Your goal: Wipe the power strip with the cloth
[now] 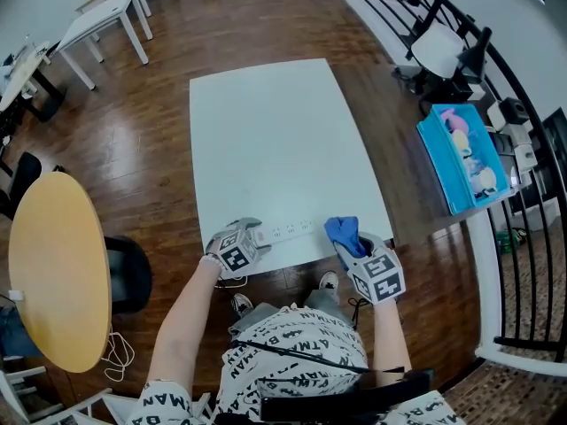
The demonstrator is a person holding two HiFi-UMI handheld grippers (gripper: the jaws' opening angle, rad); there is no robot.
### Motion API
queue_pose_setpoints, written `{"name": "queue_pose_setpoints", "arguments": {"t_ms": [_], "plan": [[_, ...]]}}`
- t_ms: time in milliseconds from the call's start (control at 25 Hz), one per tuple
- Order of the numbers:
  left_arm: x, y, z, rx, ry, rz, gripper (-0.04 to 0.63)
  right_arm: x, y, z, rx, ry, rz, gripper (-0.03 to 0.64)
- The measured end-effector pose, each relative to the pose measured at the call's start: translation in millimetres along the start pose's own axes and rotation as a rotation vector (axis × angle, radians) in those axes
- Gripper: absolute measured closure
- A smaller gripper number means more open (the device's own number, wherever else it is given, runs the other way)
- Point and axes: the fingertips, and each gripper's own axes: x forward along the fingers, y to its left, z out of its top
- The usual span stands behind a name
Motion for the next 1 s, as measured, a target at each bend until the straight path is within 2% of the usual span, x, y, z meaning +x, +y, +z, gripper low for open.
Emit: {"name": "queue_pose_setpoints", "arguments": {"t_ms": [80,240,360,440,560,600,680,800,840,920,1000], "plan": [[-1.9,0.6,-1.1,-0.014,-0.002,-0.001,0.252,1.3,0.8,1.6,-0.001,0.001,0.003,0.48],[-7.4,-3.2,2.2,-0.022,-0.023,-0.009,0.245,8.1,1.5,4.3,0.002,0.001,0.014,0.48],[-16.8,-3.0,6.3,-0.05,-0.06,0.026,0.245,13.2,4.6,7.3,-0.004,0.002,0.021,0.48],[-28.9,2.8,12.4,-0.105,-0.119,0.071,0.247,16.9,7.4,11.8,-0.009,-0.004,0.026,0.48],[-61.2,24.9,23.4,-0.257,-0.256,0.207,0.254,22.8,5.9,19.9,0.006,-0.029,0.035,0.479],[-73.8,33.5,24.2,-0.316,-0.301,0.26,0.289,24.7,4.7,21.5,0.017,-0.037,0.039,0.479],[-97.7,49.0,19.3,-0.426,-0.371,0.36,0.318,27.7,4.0,23.4,0.039,-0.05,0.048,0.479],[-141.3,77.5,-7.5,-0.599,-0.452,0.583,0.463,31.3,7.5,27.4,0.058,-0.072,0.062,0.479],[-159.8,87.1,-22.1,-0.669,-0.473,0.68,0.52,32.1,9.0,28.6,0.062,-0.078,0.064,0.479],[-194.0,98.7,-53.7,-0.801,-0.48,0.841,0.575,33.0,9.9,30.2,0.067,-0.089,0.063,0.479],[-212.3,95.9,-73.7,-0.88,-0.436,0.892,0.586,33.7,9.5,30.1,0.073,-0.097,0.058,0.479]]}}
